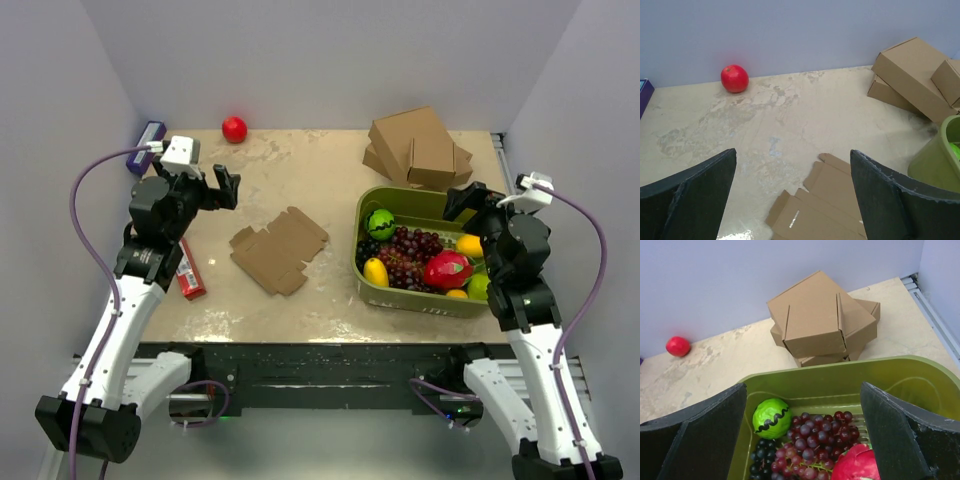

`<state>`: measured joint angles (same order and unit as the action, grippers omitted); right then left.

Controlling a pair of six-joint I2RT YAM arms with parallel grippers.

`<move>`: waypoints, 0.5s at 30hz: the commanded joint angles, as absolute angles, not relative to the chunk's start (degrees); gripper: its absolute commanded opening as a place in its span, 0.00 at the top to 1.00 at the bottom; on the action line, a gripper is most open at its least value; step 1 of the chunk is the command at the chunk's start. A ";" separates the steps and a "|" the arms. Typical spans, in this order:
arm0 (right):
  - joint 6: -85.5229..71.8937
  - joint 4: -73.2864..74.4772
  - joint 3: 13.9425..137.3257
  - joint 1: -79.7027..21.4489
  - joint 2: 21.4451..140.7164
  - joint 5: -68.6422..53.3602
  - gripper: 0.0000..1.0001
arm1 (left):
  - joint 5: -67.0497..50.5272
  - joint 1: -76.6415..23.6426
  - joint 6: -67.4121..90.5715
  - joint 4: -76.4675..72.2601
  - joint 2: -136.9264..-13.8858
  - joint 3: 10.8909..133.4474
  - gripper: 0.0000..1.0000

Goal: Fold the paper box

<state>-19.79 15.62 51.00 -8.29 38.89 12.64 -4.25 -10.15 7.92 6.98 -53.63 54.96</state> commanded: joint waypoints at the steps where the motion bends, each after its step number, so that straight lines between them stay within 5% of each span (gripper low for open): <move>1: -20.92 11.34 50.01 -8.17 38.58 13.27 0.01 | -3.87 -9.93 8.61 4.13 -52.12 54.06 0.00; 15: -24.60 9.23 51.50 -12.10 47.27 3.68 0.08 | -2.81 -9.84 8.44 2.63 -50.36 49.57 0.00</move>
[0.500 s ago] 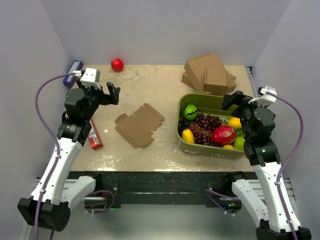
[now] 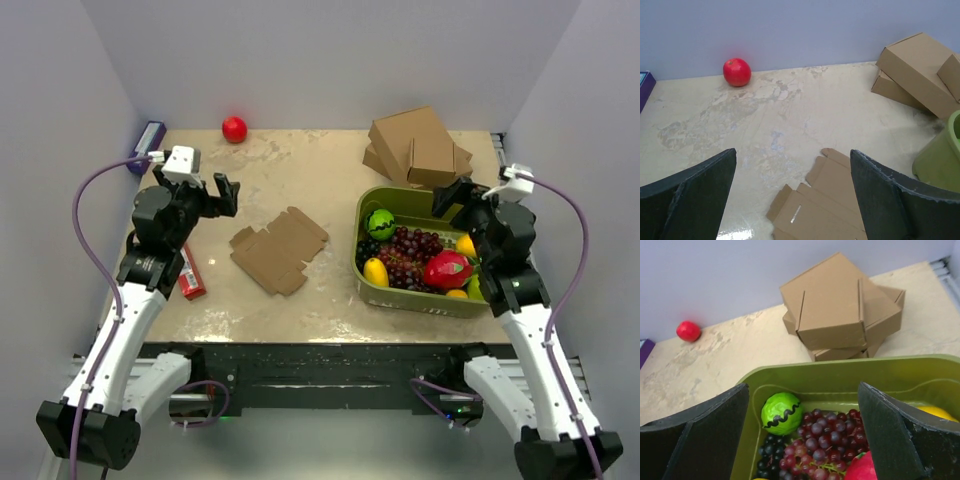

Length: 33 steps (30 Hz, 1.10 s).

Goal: Fold the paper box

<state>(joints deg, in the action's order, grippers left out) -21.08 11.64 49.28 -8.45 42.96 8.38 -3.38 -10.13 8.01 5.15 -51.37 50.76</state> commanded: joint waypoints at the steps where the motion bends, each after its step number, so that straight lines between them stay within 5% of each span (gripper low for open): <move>1: -24.78 8.97 51.59 -14.65 48.07 5.69 0.09 | -2.99 -9.84 8.09 2.64 -50.27 49.48 0.00; 4: -24.35 8.70 53.43 -28.88 53.84 18.14 0.08 | -2.81 -9.84 7.30 2.64 -50.10 48.96 0.00; 12: -29.96 3.43 62.04 -49.72 71.09 22.24 0.07 | 1.48 -9.76 6.68 2.72 -50.19 47.55 0.00; 21: -38.75 16.59 79.52 -55.28 94.27 27.76 0.05 | 8.17 -9.67 6.59 2.81 -48.60 46.41 0.00; 33: -47.11 35.16 91.15 -54.58 108.54 36.39 0.01 | 8.26 -9.49 6.86 2.99 -48.60 46.14 0.00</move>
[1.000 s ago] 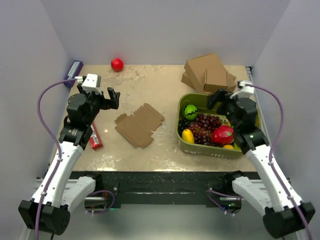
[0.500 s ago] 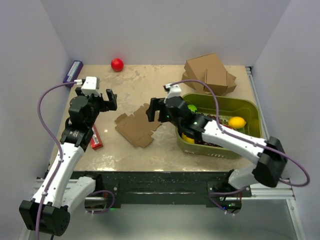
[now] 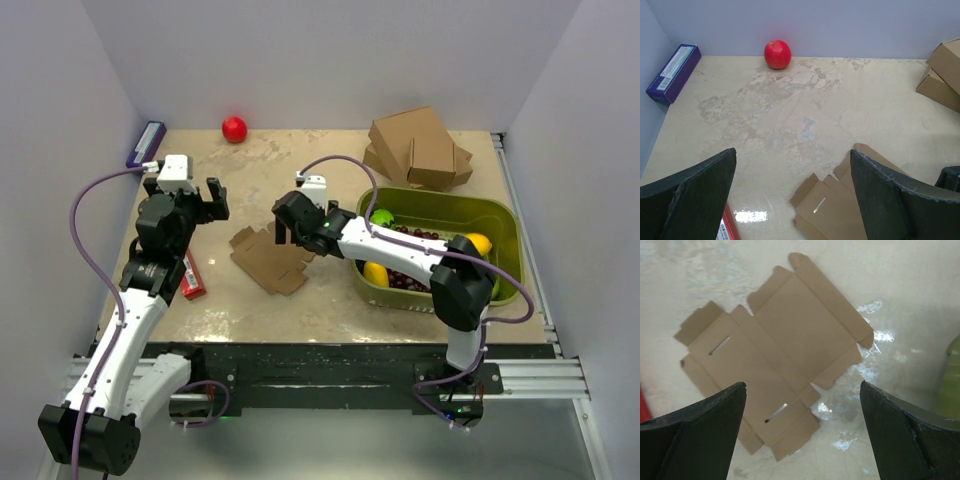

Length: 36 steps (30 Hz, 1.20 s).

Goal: Fold the paper box

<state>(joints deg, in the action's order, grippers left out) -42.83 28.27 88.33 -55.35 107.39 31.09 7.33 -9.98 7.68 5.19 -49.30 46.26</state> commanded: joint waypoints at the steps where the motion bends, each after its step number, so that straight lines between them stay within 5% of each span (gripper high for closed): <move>1: -47.37 34.90 90.19 -54.15 108.72 35.52 0.01 | 8.17 -9.49 6.86 2.99 -48.60 46.14 0.00; 16: -49.75 37.53 69.89 -44.75 94.93 37.61 0.01 | 7.12 -9.49 7.12 2.99 -48.69 45.88 0.00; 24: -47.73 38.95 69.25 -42.63 89.30 39.99 0.01 | 5.45 -9.49 7.64 2.81 -49.13 45.70 0.00; 31: -34.05 31.47 74.17 -47.62 89.64 31.74 0.03 | 2.99 -9.58 9.23 2.46 -50.18 45.70 0.00; 36: -29.71 25.31 77.15 -47.46 91.66 14.19 0.04 | -1.12 -9.32 10.02 1.50 -50.36 45.44 0.00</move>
